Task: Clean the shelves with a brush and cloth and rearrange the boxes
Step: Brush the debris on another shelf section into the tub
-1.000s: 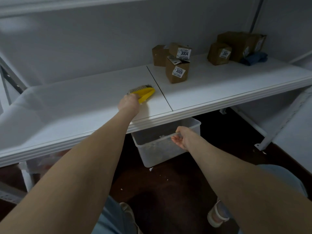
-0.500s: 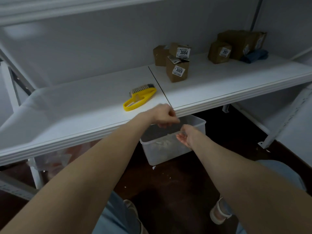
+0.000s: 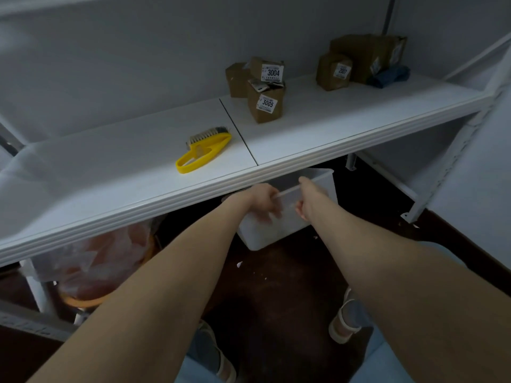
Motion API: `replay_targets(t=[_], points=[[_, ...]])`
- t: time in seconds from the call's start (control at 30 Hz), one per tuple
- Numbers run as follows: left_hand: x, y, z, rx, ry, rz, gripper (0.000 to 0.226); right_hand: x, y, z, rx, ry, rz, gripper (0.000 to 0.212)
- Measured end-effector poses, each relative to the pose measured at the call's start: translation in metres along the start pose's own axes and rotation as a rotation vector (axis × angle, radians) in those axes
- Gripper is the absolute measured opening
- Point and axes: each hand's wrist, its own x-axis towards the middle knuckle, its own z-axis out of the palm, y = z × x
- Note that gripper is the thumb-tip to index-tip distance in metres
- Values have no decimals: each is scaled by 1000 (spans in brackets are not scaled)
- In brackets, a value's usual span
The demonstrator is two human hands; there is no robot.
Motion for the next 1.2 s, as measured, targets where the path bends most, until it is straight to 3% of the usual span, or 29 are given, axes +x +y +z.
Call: replay_targets(t=[0.13,0.27,0.37,0.53,0.63,0.83,0.93,1.0,1.1,1.2], points=[[2,9,1,-75,-17,9,10,5,-6,-19,-172,263,-21,76],[-1,17,6,-29,-44,24,11,2,-8,-44,-314,363,-44,86],[-5,25,8,-19,-64,31,12,1,-9,-57,-326,331,-78,79],[-19,35,12,34,-114,47,11,-8,-17,-70,-505,415,-214,59],[-28,39,10,76,-163,52,16,-10,-20,-80,-610,382,-204,54],[-39,44,9,138,-269,12,24,2,-13,-111,-729,329,-161,17],[-40,49,5,97,-339,-23,20,8,-10,-118,-779,338,-160,19],[-41,51,-4,14,-273,-31,14,12,-9,-119,-787,329,-195,26],[-38,42,-26,184,69,-106,34,12,-9,-123,-807,361,-184,14],[-43,24,-35,315,113,-405,51,17,-10,-129,-777,403,-180,22]])
